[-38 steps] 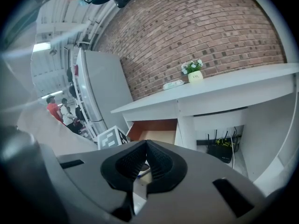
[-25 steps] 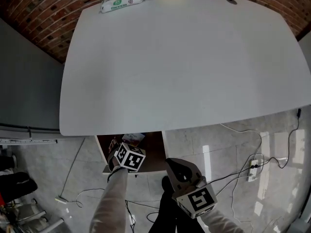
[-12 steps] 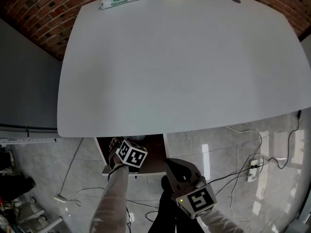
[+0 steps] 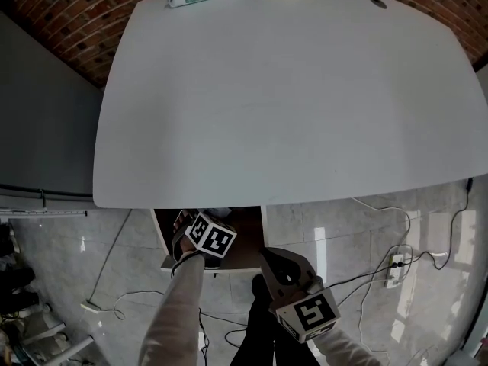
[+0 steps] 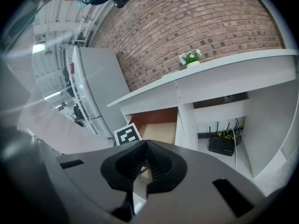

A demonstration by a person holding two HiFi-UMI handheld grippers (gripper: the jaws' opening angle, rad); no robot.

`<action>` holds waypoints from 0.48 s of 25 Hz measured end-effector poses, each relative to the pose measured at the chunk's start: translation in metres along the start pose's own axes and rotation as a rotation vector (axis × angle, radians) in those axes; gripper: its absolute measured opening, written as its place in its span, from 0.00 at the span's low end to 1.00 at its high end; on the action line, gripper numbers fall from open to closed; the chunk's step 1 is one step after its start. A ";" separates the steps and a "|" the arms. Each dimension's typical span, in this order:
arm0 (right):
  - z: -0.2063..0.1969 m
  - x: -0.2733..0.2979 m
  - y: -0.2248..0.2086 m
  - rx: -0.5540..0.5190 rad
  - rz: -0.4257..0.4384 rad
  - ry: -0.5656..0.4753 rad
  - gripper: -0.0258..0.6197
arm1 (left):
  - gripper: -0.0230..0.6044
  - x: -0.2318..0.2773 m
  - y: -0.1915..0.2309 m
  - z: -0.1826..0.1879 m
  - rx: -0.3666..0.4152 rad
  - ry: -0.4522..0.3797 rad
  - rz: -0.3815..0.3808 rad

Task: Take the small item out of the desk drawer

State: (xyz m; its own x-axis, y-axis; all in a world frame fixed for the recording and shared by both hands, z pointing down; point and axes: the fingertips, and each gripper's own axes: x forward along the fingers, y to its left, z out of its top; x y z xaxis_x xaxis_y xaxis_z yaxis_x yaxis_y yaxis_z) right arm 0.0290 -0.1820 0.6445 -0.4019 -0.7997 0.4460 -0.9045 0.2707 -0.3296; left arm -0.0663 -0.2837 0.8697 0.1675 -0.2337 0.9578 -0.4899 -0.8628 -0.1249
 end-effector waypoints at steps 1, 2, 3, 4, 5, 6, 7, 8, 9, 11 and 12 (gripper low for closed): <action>0.000 -0.001 0.001 0.000 0.000 0.000 0.08 | 0.67 -0.001 0.000 -0.001 0.003 0.003 0.003; 0.000 -0.002 0.001 0.001 -0.001 -0.002 0.08 | 0.67 -0.003 0.001 -0.002 0.006 0.004 0.008; 0.001 -0.003 0.001 0.002 -0.004 -0.004 0.08 | 0.67 -0.005 0.002 -0.002 0.010 0.002 0.016; 0.001 -0.003 0.000 0.004 -0.007 -0.005 0.08 | 0.67 -0.008 0.003 -0.001 0.016 -0.005 0.025; 0.002 -0.004 -0.001 0.008 -0.011 -0.006 0.08 | 0.67 -0.012 0.004 0.001 0.022 -0.016 0.032; 0.002 -0.005 -0.001 0.012 -0.015 -0.007 0.08 | 0.67 -0.018 0.005 0.006 0.029 -0.033 0.038; 0.002 -0.007 -0.002 0.015 -0.020 -0.008 0.08 | 0.67 -0.025 0.005 0.012 0.036 -0.054 0.041; 0.003 -0.009 -0.003 0.018 -0.025 -0.008 0.08 | 0.67 -0.034 0.004 0.020 0.043 -0.078 0.043; 0.003 -0.010 -0.003 0.021 -0.030 -0.010 0.08 | 0.67 -0.043 0.003 0.026 0.048 -0.100 0.045; 0.008 -0.014 -0.003 0.021 -0.036 -0.017 0.08 | 0.67 -0.056 0.004 0.030 0.056 -0.123 0.058; 0.012 -0.016 -0.003 0.020 -0.038 -0.021 0.08 | 0.67 -0.062 0.005 0.031 0.054 -0.130 0.064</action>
State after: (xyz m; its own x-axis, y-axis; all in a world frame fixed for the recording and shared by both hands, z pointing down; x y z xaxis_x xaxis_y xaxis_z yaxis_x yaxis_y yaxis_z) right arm 0.0401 -0.1765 0.6285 -0.3637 -0.8206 0.4409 -0.9161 0.2293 -0.3289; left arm -0.0521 -0.2875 0.8016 0.2488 -0.3424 0.9060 -0.4570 -0.8663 -0.2019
